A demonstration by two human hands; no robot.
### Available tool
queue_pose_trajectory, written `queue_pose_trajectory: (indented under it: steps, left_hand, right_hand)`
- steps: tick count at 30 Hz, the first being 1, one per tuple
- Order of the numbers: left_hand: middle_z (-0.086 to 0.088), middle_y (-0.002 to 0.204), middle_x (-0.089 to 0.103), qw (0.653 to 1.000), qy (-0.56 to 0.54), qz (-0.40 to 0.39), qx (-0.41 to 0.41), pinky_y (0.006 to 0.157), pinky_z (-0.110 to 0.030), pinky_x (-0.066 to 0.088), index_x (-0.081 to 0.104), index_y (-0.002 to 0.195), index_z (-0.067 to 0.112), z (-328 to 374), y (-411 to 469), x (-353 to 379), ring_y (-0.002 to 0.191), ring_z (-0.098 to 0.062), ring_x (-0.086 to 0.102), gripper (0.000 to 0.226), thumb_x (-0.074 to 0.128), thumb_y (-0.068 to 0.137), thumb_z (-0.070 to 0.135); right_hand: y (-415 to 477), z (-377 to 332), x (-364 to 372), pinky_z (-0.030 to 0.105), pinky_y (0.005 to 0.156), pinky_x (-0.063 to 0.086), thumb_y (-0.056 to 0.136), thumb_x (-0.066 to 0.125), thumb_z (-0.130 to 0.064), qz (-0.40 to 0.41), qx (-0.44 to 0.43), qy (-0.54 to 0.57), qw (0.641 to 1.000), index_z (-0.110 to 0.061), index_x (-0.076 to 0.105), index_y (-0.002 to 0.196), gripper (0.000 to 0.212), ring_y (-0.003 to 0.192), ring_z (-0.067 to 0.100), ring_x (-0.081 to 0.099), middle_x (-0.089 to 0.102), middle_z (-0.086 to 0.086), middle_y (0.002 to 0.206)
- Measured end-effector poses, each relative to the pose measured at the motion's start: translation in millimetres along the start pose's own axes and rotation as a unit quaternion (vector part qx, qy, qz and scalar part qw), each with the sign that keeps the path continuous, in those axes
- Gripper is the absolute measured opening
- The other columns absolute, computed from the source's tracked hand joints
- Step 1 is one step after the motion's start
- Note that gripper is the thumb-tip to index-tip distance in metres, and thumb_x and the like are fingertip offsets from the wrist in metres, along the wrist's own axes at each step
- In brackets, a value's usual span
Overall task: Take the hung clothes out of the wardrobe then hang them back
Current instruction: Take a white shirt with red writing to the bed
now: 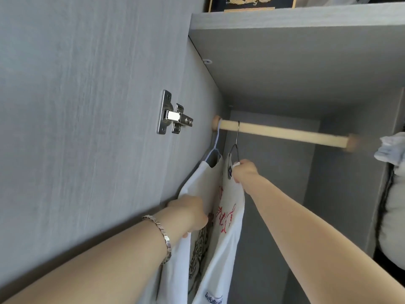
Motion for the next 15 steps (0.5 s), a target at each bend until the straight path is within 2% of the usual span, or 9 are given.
queue_pose_trajectory:
  steps: [1,3,5,6,7,9,11,13,15]
  left_hand:
    - [-0.006,0.087,0.062,1.000,0.003,-0.003,-0.005,0.050,-0.021,0.042,0.046,0.087,0.011,0,2,1,0.055,-0.018,0.059,0.014,0.035,0.093,0.018]
    - [-0.007,0.085,0.063,1.000,0.002,-0.018,-0.015,0.047,-0.020,0.042,0.047,0.086,0.009,2,6,4,0.050,-0.016,0.056,0.015,0.035,0.093,0.016]
    - [-0.007,0.083,0.063,0.999,0.006,-0.033,-0.024,0.046,-0.020,0.043,0.052,0.090,0.008,6,9,7,0.050,-0.015,0.056,0.018,0.036,0.093,0.014]
    - [-0.005,0.082,0.063,0.999,0.009,-0.037,-0.027,0.047,-0.019,0.044,0.053,0.093,0.008,8,11,8,0.052,-0.016,0.057,0.019,0.036,0.092,0.015]
    - [-0.003,0.080,0.063,0.999,0.011,-0.039,-0.030,0.048,-0.019,0.044,0.054,0.096,0.008,9,13,9,0.054,-0.016,0.059,0.020,0.036,0.092,0.016]
    - [0.000,0.080,0.064,0.998,0.016,-0.042,-0.041,0.053,-0.019,0.047,0.057,0.102,0.007,8,18,10,0.060,-0.018,0.063,0.026,0.037,0.091,0.018]
    - [0.000,0.086,0.069,0.998,0.013,-0.038,-0.054,0.059,-0.022,0.051,0.059,0.105,0.009,6,23,9,0.063,-0.019,0.066,0.028,0.038,0.090,0.021]
    - [-0.003,0.090,0.071,0.998,-0.001,-0.028,-0.055,0.061,-0.025,0.052,0.057,0.106,0.010,7,28,7,0.065,-0.018,0.066,0.028,0.039,0.090,0.025]
    - [-0.004,0.092,0.070,0.999,-0.004,-0.019,-0.051,0.062,-0.025,0.053,0.055,0.107,0.011,10,30,6,0.067,-0.016,0.066,0.027,0.039,0.091,0.026]
  right_hand:
    - [4,1,-4,0.028,0.086,0.041,0.097,0.037,-0.001,0.005,0.000,-0.003,1.000,0.001,0.040,0.136,0.040,0.118,0.031,0.050,0.049,0.018,0.135]
    - [12,3,-10,0.028,0.074,0.039,0.097,0.036,-0.001,0.009,-0.012,0.005,1.000,0.002,0.045,0.133,0.037,0.109,0.028,0.054,0.052,0.020,0.132]
    - [19,7,-13,0.027,0.059,0.035,0.098,0.035,-0.004,0.017,-0.021,0.032,0.999,0.004,0.056,0.115,0.029,0.091,0.022,0.047,0.059,0.024,0.115]
    - [21,9,-15,0.026,0.054,0.030,0.098,0.035,-0.005,0.029,-0.022,0.046,0.998,0.003,0.059,0.094,0.026,0.087,0.021,0.044,0.059,0.023,0.094]
    - [25,11,-18,0.026,0.052,0.027,0.098,0.036,-0.006,0.042,-0.019,0.060,0.997,-0.002,0.050,0.071,0.032,0.081,0.021,0.042,0.051,0.016,0.074]
    - [30,16,-23,0.024,0.051,0.025,0.098,0.036,-0.006,0.063,-0.013,0.097,0.993,-0.010,0.028,0.057,0.043,0.066,0.021,0.039,0.035,0.009,0.063]
    - [30,14,-27,0.026,0.069,0.040,0.099,0.035,-0.008,0.072,-0.012,0.129,0.989,-0.005,0.042,0.067,0.033,0.084,0.026,0.053,0.051,0.023,0.087]
    - [25,12,-33,0.033,0.097,0.038,0.100,0.034,-0.009,0.086,-0.016,0.166,0.982,0.002,0.056,0.107,0.026,0.119,0.031,0.050,0.052,0.024,0.126]
    - [18,14,-43,0.033,0.097,0.040,0.097,0.038,-0.007,0.109,-0.029,0.168,0.979,0.005,0.053,0.120,0.030,0.120,0.032,0.051,0.055,0.020,0.127]
Point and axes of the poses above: each hand's wrist, its own y-axis towards the middle knuckle, its own x-axis out of the palm, z = x × y, the point moved 9 cm from there along y, towards the middle knuckle
